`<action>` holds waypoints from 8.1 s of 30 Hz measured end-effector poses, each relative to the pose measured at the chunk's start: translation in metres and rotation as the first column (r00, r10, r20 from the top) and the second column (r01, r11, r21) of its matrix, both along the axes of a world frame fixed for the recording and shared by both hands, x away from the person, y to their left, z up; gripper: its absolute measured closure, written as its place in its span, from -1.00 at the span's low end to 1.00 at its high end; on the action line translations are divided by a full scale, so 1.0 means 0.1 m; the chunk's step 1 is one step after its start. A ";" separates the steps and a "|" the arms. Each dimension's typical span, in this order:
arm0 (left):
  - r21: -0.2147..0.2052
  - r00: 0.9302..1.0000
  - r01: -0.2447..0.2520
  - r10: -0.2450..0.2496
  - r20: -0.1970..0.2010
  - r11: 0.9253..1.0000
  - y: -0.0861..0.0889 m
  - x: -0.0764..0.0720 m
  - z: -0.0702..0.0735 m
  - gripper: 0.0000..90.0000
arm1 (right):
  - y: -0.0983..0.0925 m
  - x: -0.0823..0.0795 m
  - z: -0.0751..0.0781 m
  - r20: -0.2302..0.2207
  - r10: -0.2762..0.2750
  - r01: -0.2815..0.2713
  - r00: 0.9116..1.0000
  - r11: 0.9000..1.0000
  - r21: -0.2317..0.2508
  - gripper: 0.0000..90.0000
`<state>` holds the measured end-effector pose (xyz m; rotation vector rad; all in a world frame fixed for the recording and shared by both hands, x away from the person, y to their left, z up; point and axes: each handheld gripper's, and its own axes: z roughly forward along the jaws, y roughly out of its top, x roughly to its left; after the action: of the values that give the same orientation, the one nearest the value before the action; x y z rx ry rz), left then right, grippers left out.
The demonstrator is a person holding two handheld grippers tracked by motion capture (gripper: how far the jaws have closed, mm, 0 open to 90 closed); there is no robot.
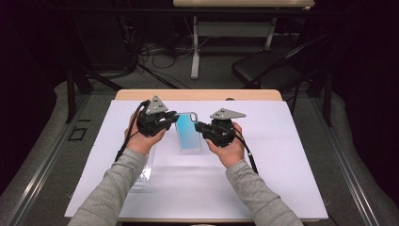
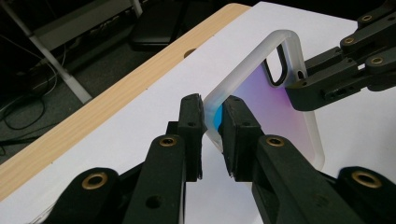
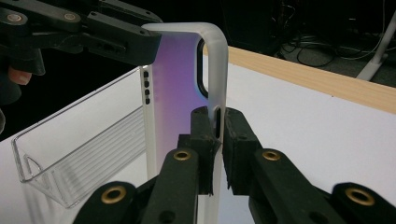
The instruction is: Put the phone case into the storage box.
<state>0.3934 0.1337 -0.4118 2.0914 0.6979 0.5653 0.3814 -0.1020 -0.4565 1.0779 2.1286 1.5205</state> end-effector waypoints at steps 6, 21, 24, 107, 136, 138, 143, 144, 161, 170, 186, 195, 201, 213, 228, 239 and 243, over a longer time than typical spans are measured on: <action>0.004 1.000 0.000 0.000 0.000 1.000 0.00 0.00 0.00 0.77 | 0.00 0.00 0.00 0.000 -0.001 0.001 1.000 1.000 0.002 0.86; 0.007 1.000 -0.002 0.002 -0.006 1.000 0.01 0.01 0.02 0.79 | 0.01 0.01 -0.01 -0.006 0.001 -0.001 1.000 1.000 0.010 0.86; 0.002 1.000 -0.001 0.001 -0.011 1.000 0.01 0.01 0.02 0.79 | 0.01 0.01 -0.01 -0.009 0.001 -0.001 1.000 1.000 0.012 0.85; 0.004 0.992 -0.079 0.078 0.099 0.997 0.33 0.16 0.24 0.79 | -0.13 0.00 0.04 0.042 0.019 -0.019 0.999 1.000 0.003 0.23; 0.017 0.976 -0.171 0.167 0.143 0.985 0.69 0.34 0.34 0.79 | -0.28 -0.07 0.00 0.017 0.003 -0.002 1.000 0.996 -0.090 -0.03; 0.023 0.975 -0.176 0.171 0.145 0.984 0.72 0.36 0.35 0.79 | -0.30 -0.07 0.00 0.007 0.002 -0.001 1.000 0.996 -0.093 -0.04; 0.017 0.974 -0.179 0.175 0.144 0.984 0.77 0.39 0.37 0.79 | -0.33 -0.08 -0.01 0.000 -0.004 0.004 1.000 0.998 -0.068 -0.10; 0.019 0.973 -0.182 0.177 0.148 0.983 0.78 0.40 0.38 0.79 | -0.35 -0.08 -0.02 0.006 -0.007 0.008 1.000 0.998 -0.066 -0.15; 0.030 0.971 -0.186 0.179 0.157 0.982 0.91 0.53 0.35 0.79 | -0.52 -0.15 -0.05 0.058 -0.049 0.055 0.997 0.992 -0.118 -0.51; 0.022 0.967 -0.202 0.196 0.162 0.979 0.97 0.60 0.32 0.79 | -0.64 -0.19 -0.06 0.068 -0.072 0.079 0.995 0.991 -0.112 -0.61; 0.020 0.961 -0.230 0.224 0.163 0.973 1.09 0.72 0.26 0.79 | -0.85 -0.26 -0.12 0.049 -0.142 0.146 0.989 0.986 -0.080 -0.66; 0.014 0.955 -0.244 0.238 0.175 0.970 1.15 0.79 0.21 0.79 | -0.90 -0.28 -0.13 0.050 -0.150 0.154 0.987 0.985 -0.075 -0.68; 0.013 0.951 -0.254 0.247 0.185 0.967 1.19 0.83 0.19 0.79 | -0.92 -0.29 -0.14 0.051 -0.155 0.158 0.987 0.985 -0.068 -0.68; 0.016 0.947 -0.260 0.252 0.200 0.965 1.31 0.87 0.14 0.79 | -0.93 -0.28 -0.16 0.051 -0.156 0.159 0.986 0.984 -0.075 -0.68; 0.034 0.951 -0.247 0.235 0.203 0.969 1.44 0.91 0.01 0.79 | -0.94 -0.28 -0.19 0.036 -0.173 0.175 0.984 0.982 -0.073 -0.67; 0.047 0.961 -0.198 0.184 0.207 0.979 1.43 0.95 -0.06 0.79 | -0.95 -0.28 -0.20 0.029 -0.182 0.183 0.983 0.980 -0.077 -0.67; 0.056 0.961 -0.193 0.177 0.211 0.980 1.43 0.96 -0.07 0.79 | -0.96 -0.28 -0.21 0.030 -0.185 0.186 0.982 0.980 -0.076 -0.67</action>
<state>0.4890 0.2771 -0.4191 2.0124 0.7665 0.9110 0.3537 -0.1982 -0.4775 1.1887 1.9925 1.3464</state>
